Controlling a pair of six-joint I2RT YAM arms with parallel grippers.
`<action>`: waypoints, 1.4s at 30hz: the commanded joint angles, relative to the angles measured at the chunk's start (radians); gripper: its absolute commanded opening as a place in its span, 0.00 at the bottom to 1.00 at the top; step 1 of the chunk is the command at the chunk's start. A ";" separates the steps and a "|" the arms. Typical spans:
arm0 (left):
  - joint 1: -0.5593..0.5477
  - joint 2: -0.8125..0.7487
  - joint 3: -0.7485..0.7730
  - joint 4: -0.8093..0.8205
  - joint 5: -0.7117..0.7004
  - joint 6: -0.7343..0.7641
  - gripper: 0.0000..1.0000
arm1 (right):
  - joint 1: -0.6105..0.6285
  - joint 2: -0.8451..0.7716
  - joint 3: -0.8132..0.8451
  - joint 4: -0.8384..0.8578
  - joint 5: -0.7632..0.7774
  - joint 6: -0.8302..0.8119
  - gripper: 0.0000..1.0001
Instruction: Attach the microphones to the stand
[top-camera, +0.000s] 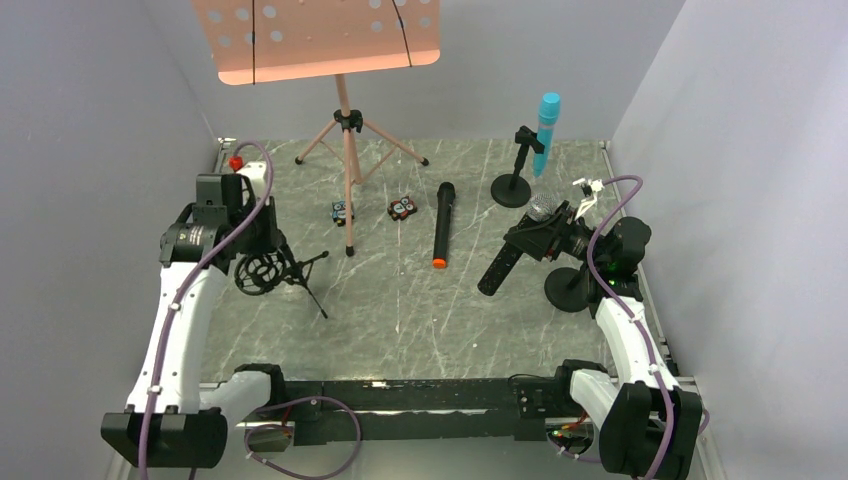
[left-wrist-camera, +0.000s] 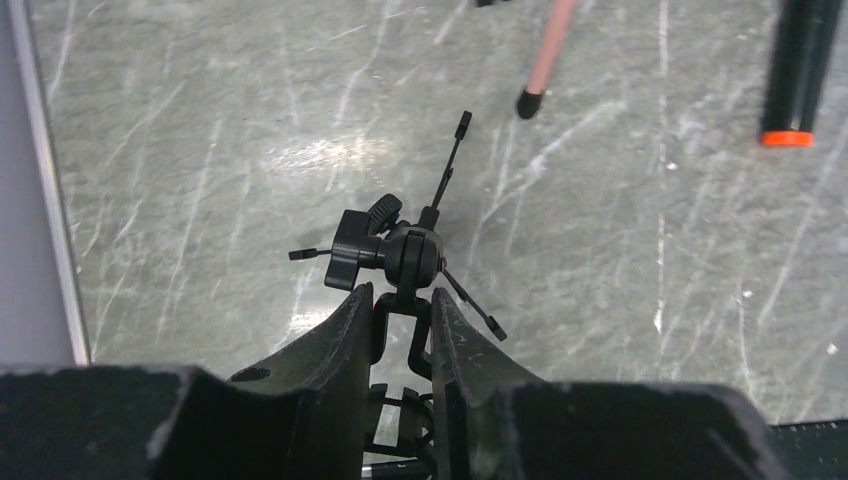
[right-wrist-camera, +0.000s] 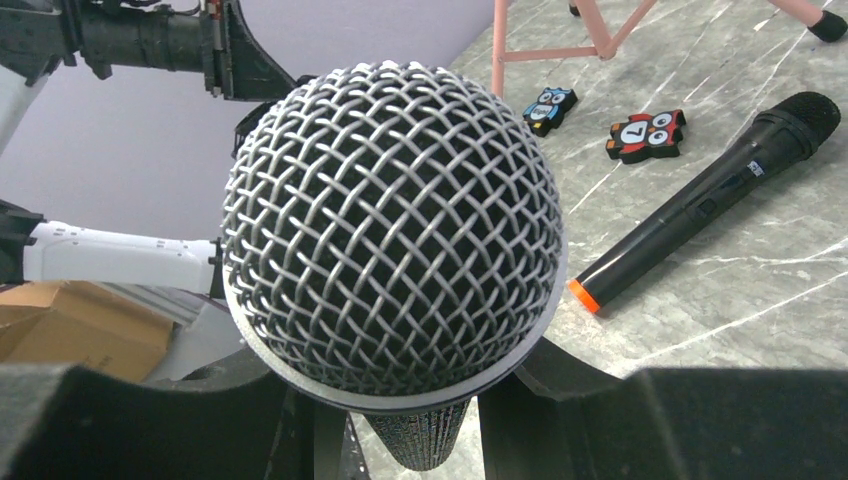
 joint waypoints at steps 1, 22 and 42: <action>-0.083 -0.057 0.029 0.018 0.045 -0.059 0.00 | -0.006 -0.006 0.044 0.044 -0.002 -0.001 0.07; -0.582 0.064 0.155 0.112 -0.112 -0.273 0.00 | -0.018 0.003 0.048 0.024 0.001 -0.020 0.07; -0.891 0.514 0.414 0.169 -0.335 -0.303 0.17 | -0.027 -0.004 0.049 0.017 -0.005 -0.030 0.07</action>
